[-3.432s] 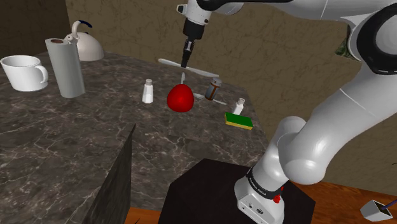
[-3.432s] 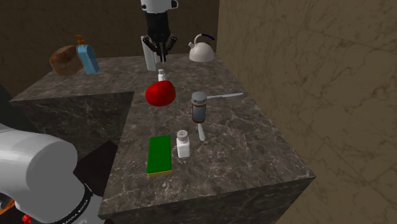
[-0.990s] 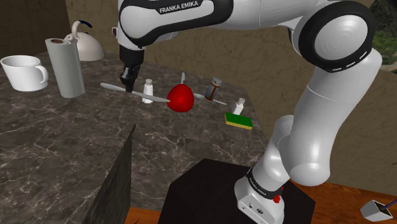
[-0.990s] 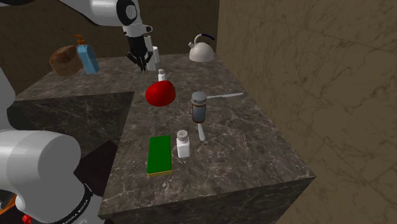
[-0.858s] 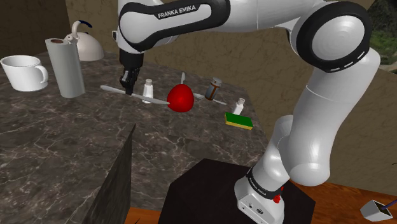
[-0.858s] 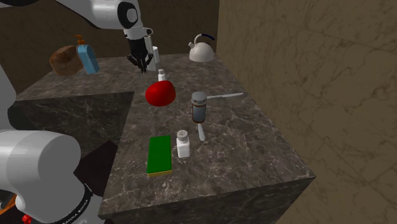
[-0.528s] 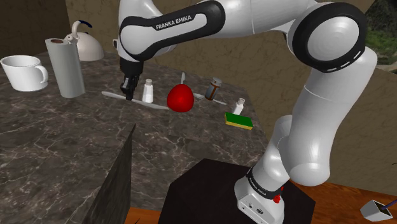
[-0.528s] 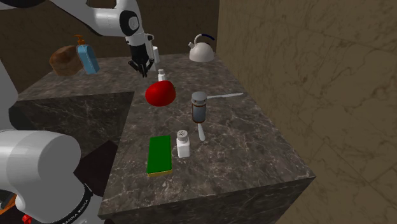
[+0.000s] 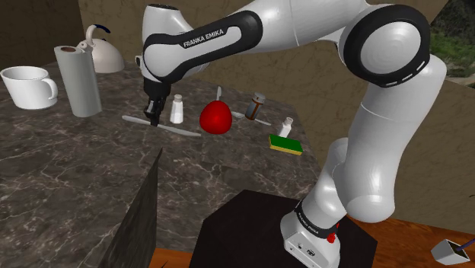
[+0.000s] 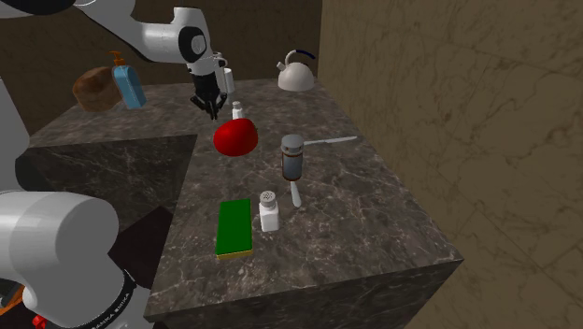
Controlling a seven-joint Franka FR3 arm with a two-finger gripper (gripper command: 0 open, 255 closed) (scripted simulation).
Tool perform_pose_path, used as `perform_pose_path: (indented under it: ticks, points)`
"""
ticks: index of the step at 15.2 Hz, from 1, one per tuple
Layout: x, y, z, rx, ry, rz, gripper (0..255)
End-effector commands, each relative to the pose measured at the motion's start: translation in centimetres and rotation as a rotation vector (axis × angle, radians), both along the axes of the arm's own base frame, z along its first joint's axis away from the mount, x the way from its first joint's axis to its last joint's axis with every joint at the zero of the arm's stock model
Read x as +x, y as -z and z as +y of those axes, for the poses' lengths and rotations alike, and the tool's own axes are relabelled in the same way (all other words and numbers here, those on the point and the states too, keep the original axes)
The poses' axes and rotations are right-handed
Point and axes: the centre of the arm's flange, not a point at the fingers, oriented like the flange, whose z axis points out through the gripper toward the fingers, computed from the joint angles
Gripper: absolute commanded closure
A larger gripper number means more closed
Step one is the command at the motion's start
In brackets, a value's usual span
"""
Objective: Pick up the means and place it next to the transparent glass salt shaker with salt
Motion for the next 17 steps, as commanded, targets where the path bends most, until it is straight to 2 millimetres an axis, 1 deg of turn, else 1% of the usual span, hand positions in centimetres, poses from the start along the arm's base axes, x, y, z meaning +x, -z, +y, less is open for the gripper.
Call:
perform_pose_path:
  ticks: [1, 3, 4, 9, 12, 13, 17]
  points:
    - [0.0, 0.0, 0.0, 0.0, 0.0, 0.0, 255]
    - [0.0, 0.0, 0.0, 0.0, 0.0, 0.0, 255]
    - [0.0, 0.0, 0.0, 0.0, 0.0, 0.0, 0]
    - [0.0, 0.0, 0.0, 0.0, 0.0, 0.0, 0]
    - [-0.1, -3.9, -0.1, 0.0, 0.0, 0.0, 0]
    - [-0.2, -5.0, -0.2, 0.0, 0.0, 0.0, 0]
    - [-0.2, -5.0, -0.2, 0.0, 0.0, 0.0, 0]
